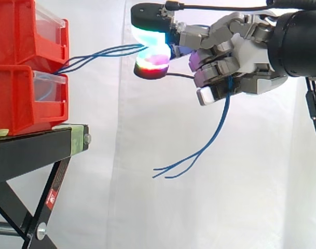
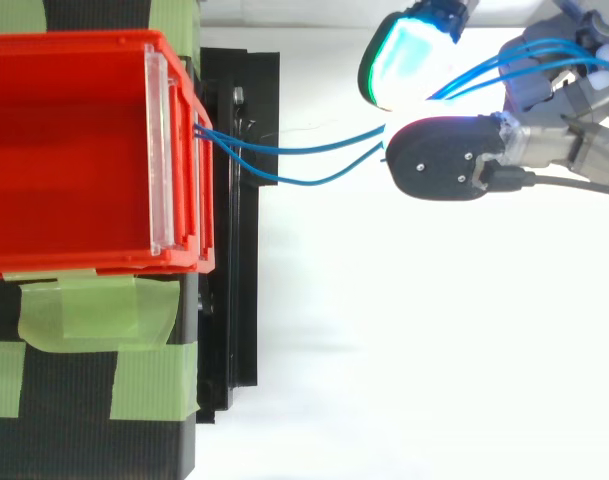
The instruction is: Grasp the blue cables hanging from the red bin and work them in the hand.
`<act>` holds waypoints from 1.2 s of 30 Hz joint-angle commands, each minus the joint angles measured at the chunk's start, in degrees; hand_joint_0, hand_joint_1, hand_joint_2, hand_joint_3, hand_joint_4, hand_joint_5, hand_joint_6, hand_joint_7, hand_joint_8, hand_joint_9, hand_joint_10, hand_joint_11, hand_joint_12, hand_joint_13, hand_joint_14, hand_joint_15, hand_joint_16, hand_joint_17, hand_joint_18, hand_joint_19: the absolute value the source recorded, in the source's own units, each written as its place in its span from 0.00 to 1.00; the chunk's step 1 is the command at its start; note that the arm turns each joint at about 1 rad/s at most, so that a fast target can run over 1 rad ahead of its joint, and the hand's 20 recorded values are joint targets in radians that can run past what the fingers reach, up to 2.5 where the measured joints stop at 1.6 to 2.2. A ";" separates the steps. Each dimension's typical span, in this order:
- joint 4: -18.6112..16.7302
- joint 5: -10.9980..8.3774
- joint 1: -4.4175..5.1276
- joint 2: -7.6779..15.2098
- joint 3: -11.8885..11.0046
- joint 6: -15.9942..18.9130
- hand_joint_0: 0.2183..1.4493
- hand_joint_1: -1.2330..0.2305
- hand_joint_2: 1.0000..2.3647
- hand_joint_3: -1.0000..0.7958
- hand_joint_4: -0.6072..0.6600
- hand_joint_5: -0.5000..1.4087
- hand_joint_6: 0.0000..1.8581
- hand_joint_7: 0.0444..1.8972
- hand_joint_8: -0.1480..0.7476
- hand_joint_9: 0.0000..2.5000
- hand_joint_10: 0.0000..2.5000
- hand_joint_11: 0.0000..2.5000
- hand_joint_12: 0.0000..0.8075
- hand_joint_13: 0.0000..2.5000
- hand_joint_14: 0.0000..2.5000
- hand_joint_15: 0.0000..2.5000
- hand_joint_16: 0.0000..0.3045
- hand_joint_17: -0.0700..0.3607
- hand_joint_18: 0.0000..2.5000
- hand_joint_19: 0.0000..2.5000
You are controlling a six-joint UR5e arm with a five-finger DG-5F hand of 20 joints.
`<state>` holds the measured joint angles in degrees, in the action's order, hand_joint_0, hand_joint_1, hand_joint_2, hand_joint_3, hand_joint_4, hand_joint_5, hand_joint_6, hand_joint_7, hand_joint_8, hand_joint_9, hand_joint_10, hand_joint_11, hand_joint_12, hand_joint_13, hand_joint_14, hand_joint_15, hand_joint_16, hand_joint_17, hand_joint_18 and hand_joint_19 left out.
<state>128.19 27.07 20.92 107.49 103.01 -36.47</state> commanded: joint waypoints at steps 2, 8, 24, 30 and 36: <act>-0.05 0.00 0.08 0.00 0.00 0.00 0.58 0.34 0.01 0.12 0.62 0.24 0.35 0.57 0.81 0.68 1.00 1.00 0.87 0.84 1.00 0.86 0.69 0.53 1.00 0.31; 0.04 0.00 0.00 0.00 0.00 0.00 0.56 0.33 0.01 0.14 0.63 0.24 0.25 0.61 0.81 0.68 1.00 1.00 0.87 0.84 1.00 0.86 0.69 0.53 1.00 0.31; 0.66 0.09 0.00 0.00 0.00 -0.18 0.49 0.27 0.00 0.00 0.64 0.20 0.29 0.62 0.81 0.68 1.00 1.00 0.87 0.84 1.00 0.86 0.69 0.53 1.00 0.31; 1.98 1.41 0.00 0.00 0.00 -0.62 0.52 0.26 0.00 0.02 0.64 0.20 0.35 0.59 0.81 0.68 1.00 1.00 0.87 0.84 1.00 0.86 0.69 0.53 1.00 0.31; 2.94 3.96 -0.35 0.00 0.00 -2.29 0.57 0.28 0.00 0.06 0.64 0.22 0.45 0.55 0.81 0.68 1.00 1.00 0.87 0.84 1.00 0.86 0.69 0.53 1.00 0.31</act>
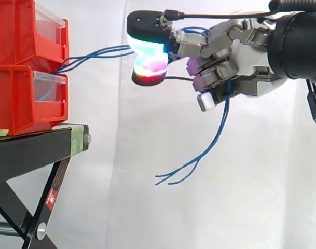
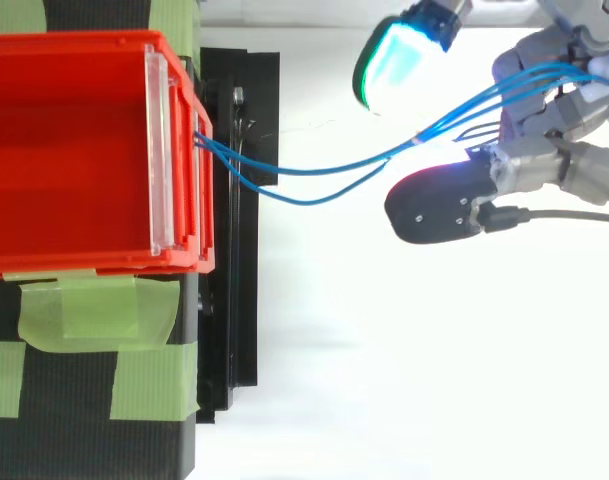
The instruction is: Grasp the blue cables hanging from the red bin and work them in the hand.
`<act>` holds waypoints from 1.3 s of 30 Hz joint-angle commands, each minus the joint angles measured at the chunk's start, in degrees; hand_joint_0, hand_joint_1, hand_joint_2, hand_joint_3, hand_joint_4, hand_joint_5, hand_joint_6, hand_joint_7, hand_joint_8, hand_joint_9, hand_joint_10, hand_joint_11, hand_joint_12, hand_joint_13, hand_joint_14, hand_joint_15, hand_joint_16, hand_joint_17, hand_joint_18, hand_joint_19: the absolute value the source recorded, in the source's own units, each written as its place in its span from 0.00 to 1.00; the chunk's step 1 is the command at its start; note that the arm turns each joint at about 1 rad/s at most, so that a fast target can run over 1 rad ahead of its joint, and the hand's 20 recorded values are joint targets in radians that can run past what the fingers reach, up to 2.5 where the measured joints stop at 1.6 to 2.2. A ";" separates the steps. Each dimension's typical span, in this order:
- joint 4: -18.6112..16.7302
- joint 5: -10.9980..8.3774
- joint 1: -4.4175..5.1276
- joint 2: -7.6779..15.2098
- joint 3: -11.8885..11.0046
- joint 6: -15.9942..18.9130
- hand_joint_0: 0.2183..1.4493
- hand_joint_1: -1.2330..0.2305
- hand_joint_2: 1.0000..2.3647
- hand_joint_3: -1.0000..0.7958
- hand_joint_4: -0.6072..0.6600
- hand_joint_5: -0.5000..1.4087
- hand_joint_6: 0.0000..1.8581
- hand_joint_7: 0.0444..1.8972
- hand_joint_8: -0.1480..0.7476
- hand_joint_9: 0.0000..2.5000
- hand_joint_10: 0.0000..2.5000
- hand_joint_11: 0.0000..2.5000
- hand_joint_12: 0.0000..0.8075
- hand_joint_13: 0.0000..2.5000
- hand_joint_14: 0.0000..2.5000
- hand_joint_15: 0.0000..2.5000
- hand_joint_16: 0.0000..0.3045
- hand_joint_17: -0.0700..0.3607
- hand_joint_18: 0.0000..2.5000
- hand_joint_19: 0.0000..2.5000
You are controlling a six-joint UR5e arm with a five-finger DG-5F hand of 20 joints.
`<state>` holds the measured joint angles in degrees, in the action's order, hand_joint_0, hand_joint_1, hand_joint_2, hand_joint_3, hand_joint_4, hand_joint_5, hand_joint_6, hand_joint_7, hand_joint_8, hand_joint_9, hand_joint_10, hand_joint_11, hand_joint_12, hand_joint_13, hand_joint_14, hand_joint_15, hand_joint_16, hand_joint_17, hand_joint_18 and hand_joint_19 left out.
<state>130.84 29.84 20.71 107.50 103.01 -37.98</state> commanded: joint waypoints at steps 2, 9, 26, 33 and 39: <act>0.38 1.71 -0.23 0.00 -0.01 -1.49 0.57 0.30 0.00 0.05 0.65 0.23 0.45 0.56 0.81 0.68 1.00 1.00 0.87 0.84 1.00 0.86 0.69 0.53 1.00 0.31; 0.03 1.80 -0.23 0.00 -0.01 -2.01 0.52 0.34 0.00 0.00 0.65 0.27 0.41 0.58 0.81 0.68 1.00 1.00 0.87 0.84 1.00 0.86 0.69 0.53 1.00 0.31; -0.41 1.45 -0.23 0.00 -0.01 -2.19 0.48 0.38 0.00 0.00 0.67 0.33 0.34 0.63 0.81 0.68 1.00 1.00 0.87 0.84 1.00 0.86 0.69 0.53 1.00 0.31; -0.41 1.36 -0.23 0.00 -0.01 -2.19 0.44 0.38 0.00 0.00 0.69 0.35 0.31 0.64 0.81 0.68 1.00 1.00 0.87 0.84 1.00 0.86 0.69 0.53 1.00 0.31; -0.50 1.10 -0.32 0.00 -0.01 -2.19 0.42 0.38 0.00 0.00 0.69 0.35 0.28 0.65 0.81 0.68 1.00 1.00 0.87 0.84 1.00 0.86 0.69 0.53 1.00 0.31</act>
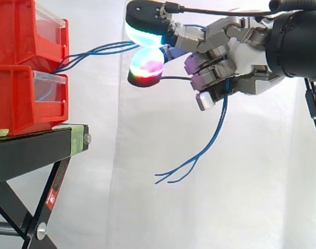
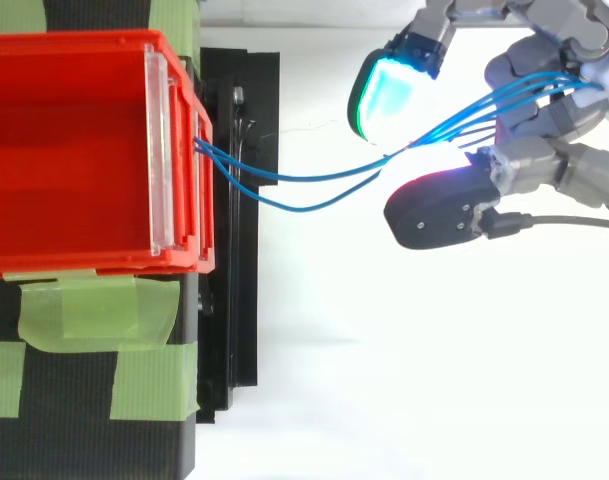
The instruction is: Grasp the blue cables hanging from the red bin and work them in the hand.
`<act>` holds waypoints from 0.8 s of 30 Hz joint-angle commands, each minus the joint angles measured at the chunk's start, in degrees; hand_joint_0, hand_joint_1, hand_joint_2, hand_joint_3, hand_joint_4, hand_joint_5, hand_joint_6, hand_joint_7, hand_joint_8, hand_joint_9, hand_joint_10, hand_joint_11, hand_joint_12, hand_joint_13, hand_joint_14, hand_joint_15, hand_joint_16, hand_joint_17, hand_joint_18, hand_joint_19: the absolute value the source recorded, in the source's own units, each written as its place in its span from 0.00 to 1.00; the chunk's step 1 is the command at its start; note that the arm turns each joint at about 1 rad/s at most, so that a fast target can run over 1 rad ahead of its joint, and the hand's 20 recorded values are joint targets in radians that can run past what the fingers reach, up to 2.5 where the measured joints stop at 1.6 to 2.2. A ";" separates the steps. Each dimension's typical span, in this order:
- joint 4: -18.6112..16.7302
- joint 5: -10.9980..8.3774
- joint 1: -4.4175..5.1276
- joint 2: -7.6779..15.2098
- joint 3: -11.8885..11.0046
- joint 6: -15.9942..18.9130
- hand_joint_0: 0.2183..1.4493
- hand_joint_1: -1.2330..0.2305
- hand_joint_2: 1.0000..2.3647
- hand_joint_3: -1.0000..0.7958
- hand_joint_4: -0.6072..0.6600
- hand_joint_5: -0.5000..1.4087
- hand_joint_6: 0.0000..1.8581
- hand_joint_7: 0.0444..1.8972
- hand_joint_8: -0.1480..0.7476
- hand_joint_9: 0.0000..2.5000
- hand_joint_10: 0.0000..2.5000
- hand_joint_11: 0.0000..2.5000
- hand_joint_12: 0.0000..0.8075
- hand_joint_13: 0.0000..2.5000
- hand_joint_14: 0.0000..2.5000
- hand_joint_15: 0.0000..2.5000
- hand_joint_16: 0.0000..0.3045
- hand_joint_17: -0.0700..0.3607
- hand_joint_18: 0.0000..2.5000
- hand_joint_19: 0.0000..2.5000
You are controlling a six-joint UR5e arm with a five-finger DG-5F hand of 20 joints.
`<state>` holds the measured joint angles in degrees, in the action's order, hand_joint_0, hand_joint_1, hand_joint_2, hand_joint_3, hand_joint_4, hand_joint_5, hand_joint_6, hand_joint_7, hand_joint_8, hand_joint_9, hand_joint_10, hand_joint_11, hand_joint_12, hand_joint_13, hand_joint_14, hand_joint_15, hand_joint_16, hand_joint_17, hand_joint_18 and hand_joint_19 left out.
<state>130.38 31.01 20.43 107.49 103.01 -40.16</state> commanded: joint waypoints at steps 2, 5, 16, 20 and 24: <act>0.05 -0.16 0.05 0.00 0.00 -0.01 0.43 0.37 0.00 0.00 0.69 0.36 0.27 0.65 0.81 0.68 1.00 1.00 0.87 0.84 1.00 0.86 0.69 0.53 1.00 0.31; -0.04 -2.10 -0.04 0.00 0.00 0.08 0.48 0.35 0.00 0.00 0.69 0.36 0.26 0.66 0.81 0.68 1.00 1.00 0.87 0.84 1.00 0.86 0.69 0.53 1.00 0.31; -0.04 -2.45 -0.04 0.00 0.00 0.08 0.58 0.34 0.01 0.17 0.66 0.33 0.34 0.64 0.81 0.68 1.00 1.00 0.87 0.84 1.00 0.86 0.69 0.53 1.00 0.31; -0.13 -2.54 0.13 0.00 0.00 0.08 0.59 0.35 0.01 0.17 0.67 0.31 0.38 0.62 0.81 0.68 1.00 1.00 0.87 0.84 1.00 0.86 0.69 0.53 1.00 0.31; -0.48 -2.54 0.31 0.00 0.00 -0.01 0.57 0.36 0.01 0.13 0.67 0.31 0.38 0.61 0.81 0.68 1.00 1.00 0.87 0.84 1.00 0.86 0.69 0.53 1.00 0.31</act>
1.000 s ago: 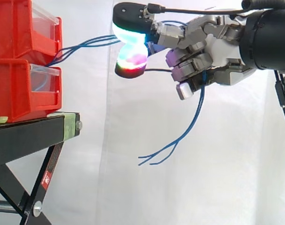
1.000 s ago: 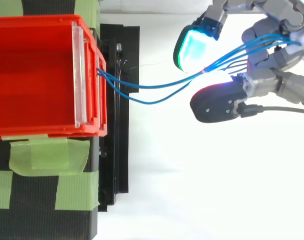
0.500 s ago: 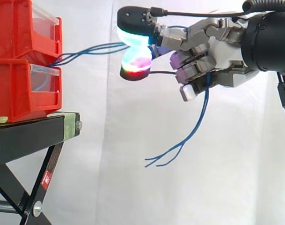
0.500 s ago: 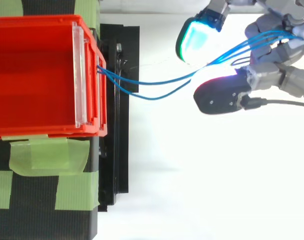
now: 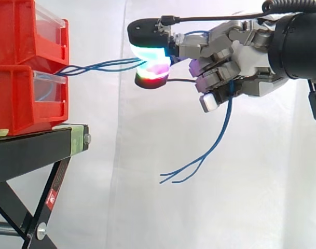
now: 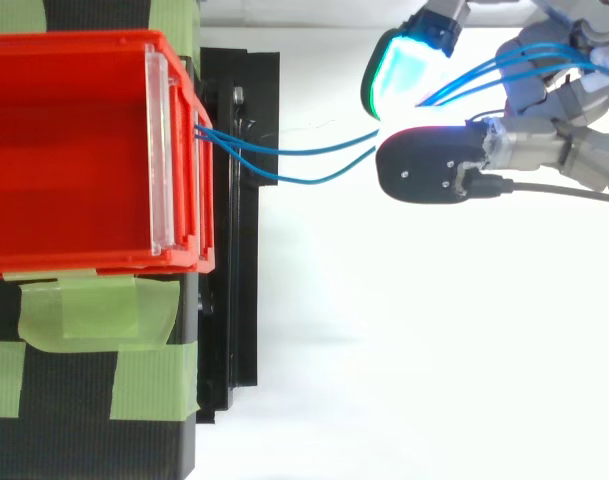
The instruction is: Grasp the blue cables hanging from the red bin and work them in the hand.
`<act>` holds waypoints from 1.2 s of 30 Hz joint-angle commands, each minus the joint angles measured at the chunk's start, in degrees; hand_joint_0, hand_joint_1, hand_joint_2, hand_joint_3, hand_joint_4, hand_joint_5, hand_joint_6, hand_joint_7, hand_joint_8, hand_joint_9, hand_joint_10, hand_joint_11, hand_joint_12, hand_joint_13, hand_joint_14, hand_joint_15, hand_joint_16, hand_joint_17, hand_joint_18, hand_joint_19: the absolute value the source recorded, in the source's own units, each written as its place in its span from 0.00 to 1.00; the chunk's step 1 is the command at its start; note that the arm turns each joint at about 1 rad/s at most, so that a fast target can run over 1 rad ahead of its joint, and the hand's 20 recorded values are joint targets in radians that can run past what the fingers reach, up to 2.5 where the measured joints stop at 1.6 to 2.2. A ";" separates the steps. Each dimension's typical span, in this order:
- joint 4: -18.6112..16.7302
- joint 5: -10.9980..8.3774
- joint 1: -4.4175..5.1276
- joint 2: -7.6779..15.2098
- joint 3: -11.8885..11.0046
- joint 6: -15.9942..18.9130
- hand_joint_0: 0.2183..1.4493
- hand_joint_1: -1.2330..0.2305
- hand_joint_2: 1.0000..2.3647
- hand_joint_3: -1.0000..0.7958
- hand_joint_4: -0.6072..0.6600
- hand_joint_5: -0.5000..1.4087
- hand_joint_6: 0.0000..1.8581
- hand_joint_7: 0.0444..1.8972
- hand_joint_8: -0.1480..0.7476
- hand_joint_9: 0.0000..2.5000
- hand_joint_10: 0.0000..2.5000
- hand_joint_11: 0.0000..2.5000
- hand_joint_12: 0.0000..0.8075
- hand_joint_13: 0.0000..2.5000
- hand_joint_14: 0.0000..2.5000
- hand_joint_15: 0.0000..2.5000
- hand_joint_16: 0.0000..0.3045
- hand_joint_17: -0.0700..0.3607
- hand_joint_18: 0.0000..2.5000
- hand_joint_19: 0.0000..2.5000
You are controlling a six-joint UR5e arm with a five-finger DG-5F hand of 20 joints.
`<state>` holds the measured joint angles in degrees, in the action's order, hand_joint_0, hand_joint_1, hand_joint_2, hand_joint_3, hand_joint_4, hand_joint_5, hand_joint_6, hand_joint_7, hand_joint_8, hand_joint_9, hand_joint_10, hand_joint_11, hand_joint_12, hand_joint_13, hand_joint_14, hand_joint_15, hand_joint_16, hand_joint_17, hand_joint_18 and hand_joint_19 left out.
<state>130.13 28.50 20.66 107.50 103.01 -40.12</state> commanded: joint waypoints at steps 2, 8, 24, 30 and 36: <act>-0.75 -0.20 0.17 -0.01 0.00 -0.31 0.57 0.37 0.01 0.11 0.67 0.31 0.38 0.61 0.81 0.68 1.00 1.00 0.87 0.84 1.00 0.86 0.69 0.53 1.00 0.31; -0.93 -0.55 0.35 0.08 0.00 -2.51 0.54 0.38 0.01 0.09 0.68 0.31 0.38 0.61 0.81 0.68 1.00 1.00 0.87 0.84 1.00 0.86 0.69 0.53 1.00 0.31; -1.02 0.59 0.44 -0.01 0.00 -5.76 0.58 0.40 0.01 0.09 0.68 0.30 0.40 0.60 0.81 0.68 1.00 1.00 0.87 0.84 1.00 0.86 0.69 0.53 1.00 0.31; -2.51 -0.11 0.79 0.08 0.00 -5.49 0.53 0.43 0.00 0.05 0.68 0.30 0.39 0.60 0.81 0.68 1.00 1.00 0.87 0.84 1.00 0.86 0.69 0.53 1.00 0.31; -2.60 -1.96 1.14 -0.01 0.00 -4.61 0.54 0.42 0.00 0.08 0.68 0.30 0.39 0.60 0.81 0.68 1.00 1.00 0.87 0.84 1.00 0.86 0.69 0.53 1.00 0.31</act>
<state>127.62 27.49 21.59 107.53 103.01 -45.22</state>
